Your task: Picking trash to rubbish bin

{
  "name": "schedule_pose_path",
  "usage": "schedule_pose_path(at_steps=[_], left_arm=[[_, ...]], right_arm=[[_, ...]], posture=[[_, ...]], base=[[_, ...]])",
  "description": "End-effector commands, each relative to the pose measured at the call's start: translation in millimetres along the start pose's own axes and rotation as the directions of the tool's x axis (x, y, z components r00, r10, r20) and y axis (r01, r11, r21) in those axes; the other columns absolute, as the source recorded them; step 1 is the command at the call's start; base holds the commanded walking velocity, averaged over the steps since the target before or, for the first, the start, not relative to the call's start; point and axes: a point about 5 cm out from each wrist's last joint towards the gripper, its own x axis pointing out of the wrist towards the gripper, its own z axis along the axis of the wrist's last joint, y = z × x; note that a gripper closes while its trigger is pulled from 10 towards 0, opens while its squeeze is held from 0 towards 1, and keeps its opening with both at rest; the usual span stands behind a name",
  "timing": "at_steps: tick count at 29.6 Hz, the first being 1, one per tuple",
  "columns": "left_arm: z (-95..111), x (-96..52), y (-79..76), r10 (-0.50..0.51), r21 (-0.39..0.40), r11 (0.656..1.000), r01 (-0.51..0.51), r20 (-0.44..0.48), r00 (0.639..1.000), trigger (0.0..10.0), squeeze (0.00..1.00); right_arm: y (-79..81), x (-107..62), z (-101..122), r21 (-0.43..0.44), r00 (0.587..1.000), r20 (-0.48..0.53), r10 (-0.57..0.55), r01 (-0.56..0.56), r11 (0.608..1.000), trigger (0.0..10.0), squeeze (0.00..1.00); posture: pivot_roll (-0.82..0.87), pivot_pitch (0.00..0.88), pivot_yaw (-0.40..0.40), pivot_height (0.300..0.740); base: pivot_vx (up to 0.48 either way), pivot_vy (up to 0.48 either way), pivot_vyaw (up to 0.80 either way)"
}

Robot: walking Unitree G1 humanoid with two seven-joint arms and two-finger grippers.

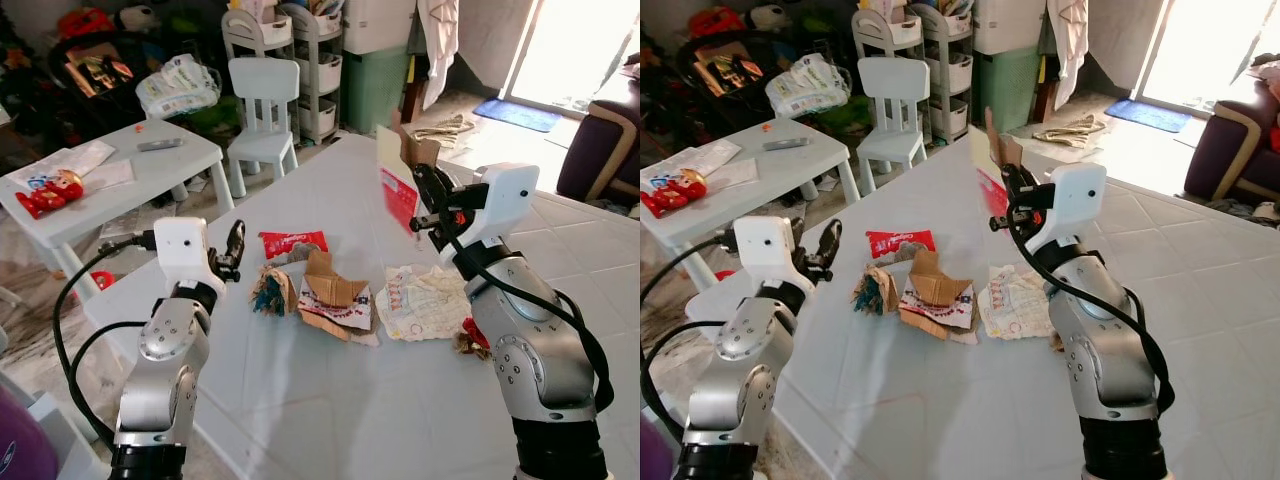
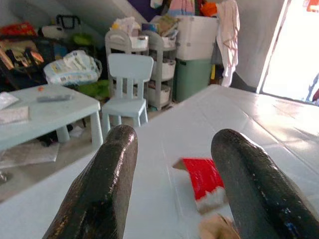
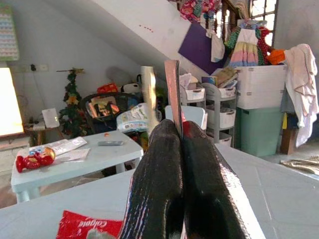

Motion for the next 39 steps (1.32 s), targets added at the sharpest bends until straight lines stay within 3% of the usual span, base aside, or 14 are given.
schedule_pose_path(at_steps=[1, 8, 16, 19, 26, 34, 35, 36, 37, 39], left_arm=[[-1.8, 0.1, -4.3, -0.020, -0.008, 1.000, 0.020, -0.024, 0.999, 10.0, 0.00], [-15.1, -1.7, -8.9, -0.059, -0.047, 0.997, 0.053, -0.116, 0.992, 10.0, 0.00], [-15.2, 5.2, -8.2, -0.070, -0.056, 0.996, 0.063, -0.139, 0.988, 10.0, 0.00], [-17.7, 6.0, -9.8, -0.088, -0.099, 0.992, 0.072, -0.164, 0.982, 10.0, 0.00], [-37.4, 1.3, -21.7, -0.193, -0.122, 0.979, 0.164, -0.282, 0.940, 10.0, 0.00], [-44.2, -5.5, -22.6, -0.211, -0.112, 0.977, 0.183, -0.327, 0.921, 10.0, 0.00], [-45.4, -7.0, -20.6, -0.208, -0.111, 0.977, 0.181, -0.330, 0.921, 1.5, 0.00], [-45.6, -7.7, -20.2, -0.211, -0.112, 0.977, 0.184, -0.330, 0.920, 1.5, 0.00], [-46.1, -8.9, -20.3, -0.219, -0.114, 0.975, 0.192, -0.333, 0.917, 0.0, 0.00], [-46.6, -11.1, -19.1, -0.216, -0.110, 0.976, 0.190, -0.336, 0.917, 0.0, 0.00]], right_arm=[[-1.0, 0.9, 5.9, -0.010, 1.000, 0.020, 0.003, -0.003, 1.000, 0.0, 0.00], [-1.1, 0.4, 5.8, -0.009, 1.000, 0.018, 0.002, -0.002, 1.000, 0.0, 0.00], [-1.9, -0.8, 6.4, -0.014, 1.000, 0.016, 0.000, 0.000, 1.000, 0.0, 0.00], [-2.7, -1.7, 6.6, -0.017, 1.000, 0.015, -0.003, 0.003, 1.000, 0.0, 0.00], [-2.6, -4.0, 6.4, -0.022, 1.000, 0.006, -0.002, 0.003, 1.000, 0.0, 0.00], [-3.5, -5.1, 6.2, -0.025, 1.000, -0.001, -0.002, 0.002, 1.000, 0.0, 0.00], [-3.2, -5.2, 5.6, -0.025, 1.000, -0.004, 0.000, 0.000, 1.000, 0.0, 0.00], [-3.1, -5.4, 5.4, -0.024, 1.000, -0.005, 0.001, -0.001, 1.000, 0.0, 0.00], [-2.9, -5.6, 5.2, -0.024, 1.000, -0.006, 0.001, -0.001, 1.000, 0.0, 0.00], [-2.7, -5.8, 4.8, -0.023, 1.000, -0.009, 0.003, -0.003, 1.000, 0.0, 0.00]], posture=[[0.05, 0.000, -0.006, 0.740], [0.05, 0.000, -0.006, 0.740], [0.04, 0.001, -0.007, 0.740], [0.03, 0.003, -0.006, 0.740], [0.02, 0.010, -0.007, 0.740], [0.02, 0.017, -0.010, 0.740], [0.02, 0.017, -0.010, 0.740], [0.03, 0.018, -0.011, 0.740], [0.03, 0.018, -0.011, 0.740], [0.03, 0.018, -0.012, 0.740]], base=[[0.000, 0.000, 0.00], [0.000, 0.000, 0.00], [0.000, 0.000, 0.00], [0.000, 0.000, 0.00], [0.000, 0.000, 0.00], [0.000, 0.000, 0.00], [0.000, 0.000, 0.00], [0.000, 0.000, 0.00], [0.000, 0.000, 0.00], [0.000, 0.000, 0.00]])
